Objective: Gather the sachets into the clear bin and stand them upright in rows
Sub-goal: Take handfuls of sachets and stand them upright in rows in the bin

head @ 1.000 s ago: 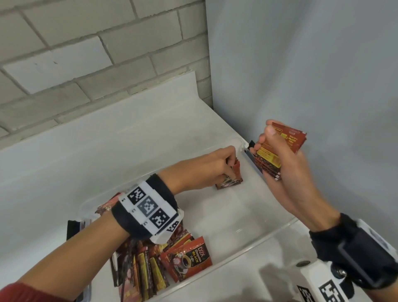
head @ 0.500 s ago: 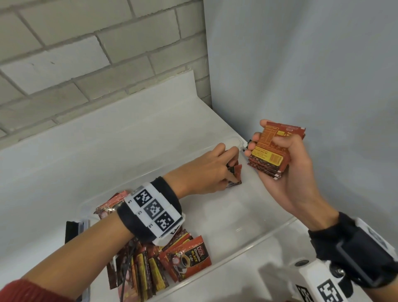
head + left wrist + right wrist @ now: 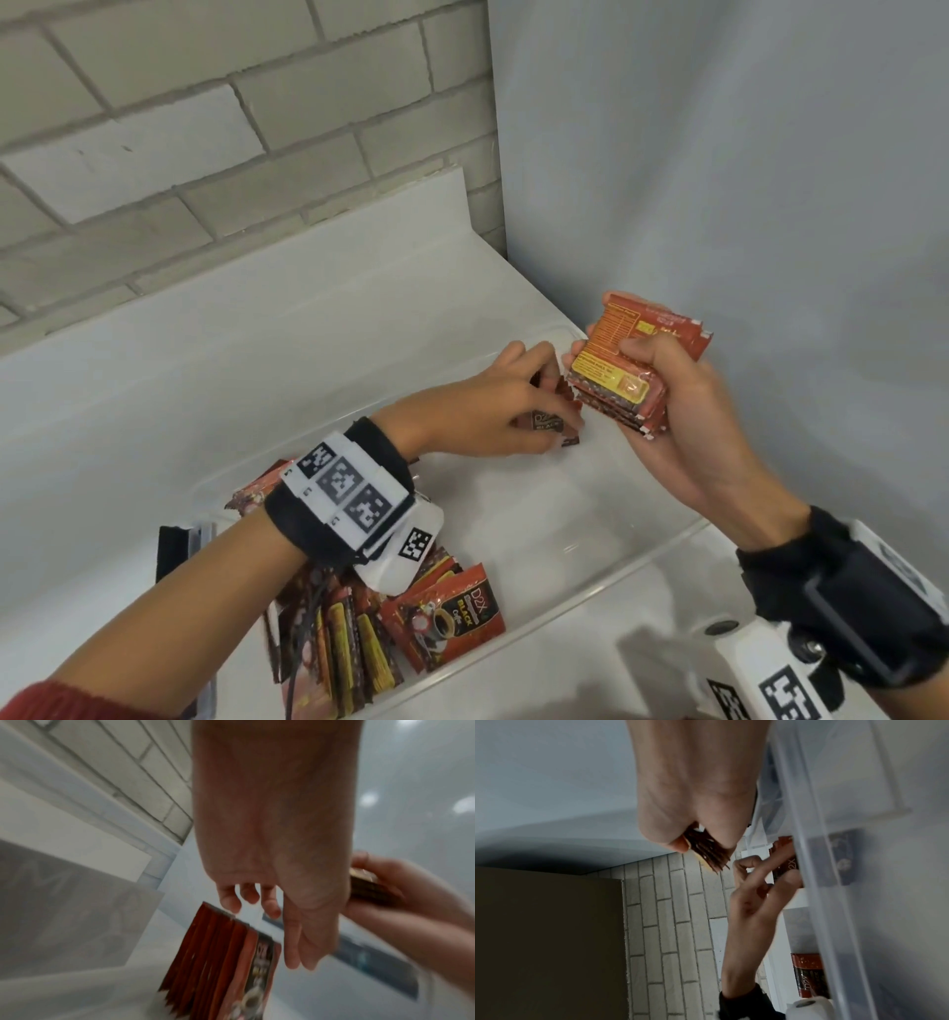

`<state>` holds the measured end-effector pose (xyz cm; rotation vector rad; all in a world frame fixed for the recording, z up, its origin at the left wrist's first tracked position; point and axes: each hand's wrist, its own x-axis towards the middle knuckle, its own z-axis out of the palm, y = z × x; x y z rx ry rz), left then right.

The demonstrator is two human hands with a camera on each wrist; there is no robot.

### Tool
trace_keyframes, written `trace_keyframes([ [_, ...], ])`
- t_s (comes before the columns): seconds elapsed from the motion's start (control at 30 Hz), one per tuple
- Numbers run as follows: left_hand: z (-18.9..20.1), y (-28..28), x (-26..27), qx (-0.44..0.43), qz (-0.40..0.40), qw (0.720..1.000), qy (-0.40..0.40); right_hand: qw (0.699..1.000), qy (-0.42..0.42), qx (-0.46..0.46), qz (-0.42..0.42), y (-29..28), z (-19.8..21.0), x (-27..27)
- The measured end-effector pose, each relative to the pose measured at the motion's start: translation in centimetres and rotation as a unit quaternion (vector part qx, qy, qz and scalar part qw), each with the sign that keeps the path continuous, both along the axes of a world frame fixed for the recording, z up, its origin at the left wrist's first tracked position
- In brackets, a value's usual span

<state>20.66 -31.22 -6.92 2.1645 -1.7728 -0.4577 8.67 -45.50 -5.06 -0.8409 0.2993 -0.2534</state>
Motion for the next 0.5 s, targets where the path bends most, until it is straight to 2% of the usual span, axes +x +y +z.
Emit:
trace_keyframes([
  [0.1, 2.2, 0.5, 0.6, -0.049, 0.067, 0.99, 0.112, 0.999, -0.008, -0.034, 0.01, 0.0, 0.0, 0.0],
  [0.2, 4.5, 0.9, 0.6, -0.121, 0.134, 0.964, 0.197, 0.998, -0.016, -0.05, 0.032, 0.3, 0.1, 0.0],
  [0.27, 5.6, 0.8, -0.1, -0.143, 0.149, 0.943, 0.262, 0.997, -0.025, -0.057, 0.044, 0.4, 0.1, -0.1],
  [0.5, 5.7, 0.5, -1.3, -0.18, 0.166, 0.902, 0.355, 0.995, -0.053, -0.049, 0.073, 0.5, 0.1, -0.2],
])
